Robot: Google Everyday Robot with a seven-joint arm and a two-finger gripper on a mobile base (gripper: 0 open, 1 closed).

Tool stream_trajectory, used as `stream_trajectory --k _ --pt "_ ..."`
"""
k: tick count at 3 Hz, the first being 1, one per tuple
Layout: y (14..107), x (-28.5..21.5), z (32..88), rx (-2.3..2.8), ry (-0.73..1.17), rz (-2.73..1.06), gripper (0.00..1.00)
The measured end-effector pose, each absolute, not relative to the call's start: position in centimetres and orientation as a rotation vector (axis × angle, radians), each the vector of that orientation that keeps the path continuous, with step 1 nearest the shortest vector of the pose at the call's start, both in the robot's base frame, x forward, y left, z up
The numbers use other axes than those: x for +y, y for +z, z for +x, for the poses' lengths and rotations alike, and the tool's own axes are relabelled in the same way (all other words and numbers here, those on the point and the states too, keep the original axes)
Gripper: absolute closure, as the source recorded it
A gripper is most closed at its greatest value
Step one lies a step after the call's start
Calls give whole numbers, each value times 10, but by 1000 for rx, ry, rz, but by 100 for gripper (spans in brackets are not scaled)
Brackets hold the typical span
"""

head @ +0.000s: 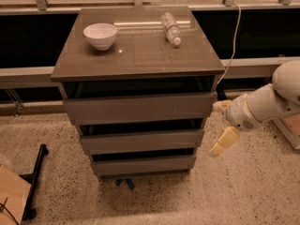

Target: Open middle drawer

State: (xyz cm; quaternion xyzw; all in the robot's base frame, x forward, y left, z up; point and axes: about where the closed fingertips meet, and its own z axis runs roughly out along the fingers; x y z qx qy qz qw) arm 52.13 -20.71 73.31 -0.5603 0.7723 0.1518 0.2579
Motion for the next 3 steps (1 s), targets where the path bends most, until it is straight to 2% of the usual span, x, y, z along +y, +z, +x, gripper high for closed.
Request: stream_trajectory --k 1,3 --pt "699 -205 534 2100 378 -1477 0" --pt "627 -196 561 2070 447 -1349 0"
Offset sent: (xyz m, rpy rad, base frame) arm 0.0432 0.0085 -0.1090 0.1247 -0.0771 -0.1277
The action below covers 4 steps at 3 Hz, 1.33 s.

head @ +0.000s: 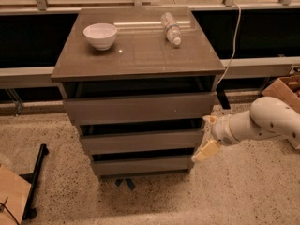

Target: Open middle drawer

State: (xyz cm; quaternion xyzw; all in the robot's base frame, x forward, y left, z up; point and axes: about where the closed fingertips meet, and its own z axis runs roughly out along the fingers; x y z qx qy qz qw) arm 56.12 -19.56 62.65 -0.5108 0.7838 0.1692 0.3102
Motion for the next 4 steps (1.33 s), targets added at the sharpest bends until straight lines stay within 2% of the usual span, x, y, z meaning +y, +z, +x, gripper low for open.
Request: stream_trajectory --k 2,4 --pt "613 -187 574 2058 456 -1301 0" --pt "557 -171 618 2029 541 -1233 0"
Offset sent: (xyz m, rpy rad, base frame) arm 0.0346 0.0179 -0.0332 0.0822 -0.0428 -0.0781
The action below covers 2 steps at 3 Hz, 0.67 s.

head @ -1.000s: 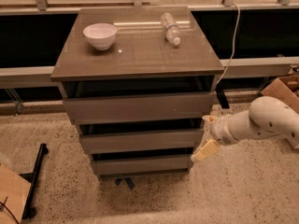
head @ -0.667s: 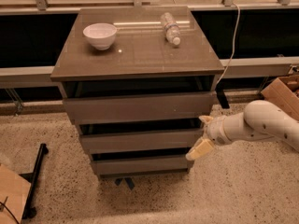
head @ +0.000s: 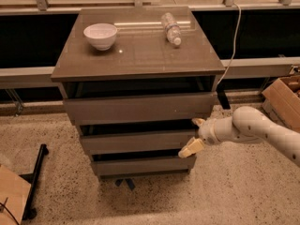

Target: Open middle drawer

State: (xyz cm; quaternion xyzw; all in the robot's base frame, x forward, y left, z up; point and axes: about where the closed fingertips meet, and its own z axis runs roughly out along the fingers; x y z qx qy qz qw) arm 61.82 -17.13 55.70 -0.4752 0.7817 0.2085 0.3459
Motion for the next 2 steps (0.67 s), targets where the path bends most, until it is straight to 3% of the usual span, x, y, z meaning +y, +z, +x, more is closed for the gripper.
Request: stream_trajectory --k 2 --pt "503 -165 643 2061 642 -1146 0"
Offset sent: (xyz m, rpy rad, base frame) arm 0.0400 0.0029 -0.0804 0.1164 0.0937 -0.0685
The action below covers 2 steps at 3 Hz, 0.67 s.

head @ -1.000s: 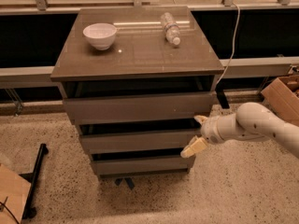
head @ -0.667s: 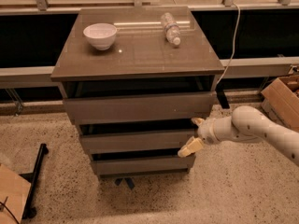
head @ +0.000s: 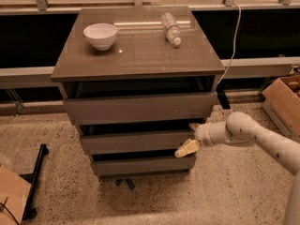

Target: Open middle drawer

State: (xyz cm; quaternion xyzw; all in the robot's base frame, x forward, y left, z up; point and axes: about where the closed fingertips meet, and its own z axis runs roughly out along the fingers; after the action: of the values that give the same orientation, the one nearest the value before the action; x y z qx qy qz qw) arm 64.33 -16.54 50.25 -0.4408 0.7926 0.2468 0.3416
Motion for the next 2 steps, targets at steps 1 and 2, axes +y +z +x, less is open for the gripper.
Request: stream_trajectory --k 1,2 --pt "489 -162 659 2055 666 -1111 0" --pt "469 -154 674 2062 705 -1084 0"
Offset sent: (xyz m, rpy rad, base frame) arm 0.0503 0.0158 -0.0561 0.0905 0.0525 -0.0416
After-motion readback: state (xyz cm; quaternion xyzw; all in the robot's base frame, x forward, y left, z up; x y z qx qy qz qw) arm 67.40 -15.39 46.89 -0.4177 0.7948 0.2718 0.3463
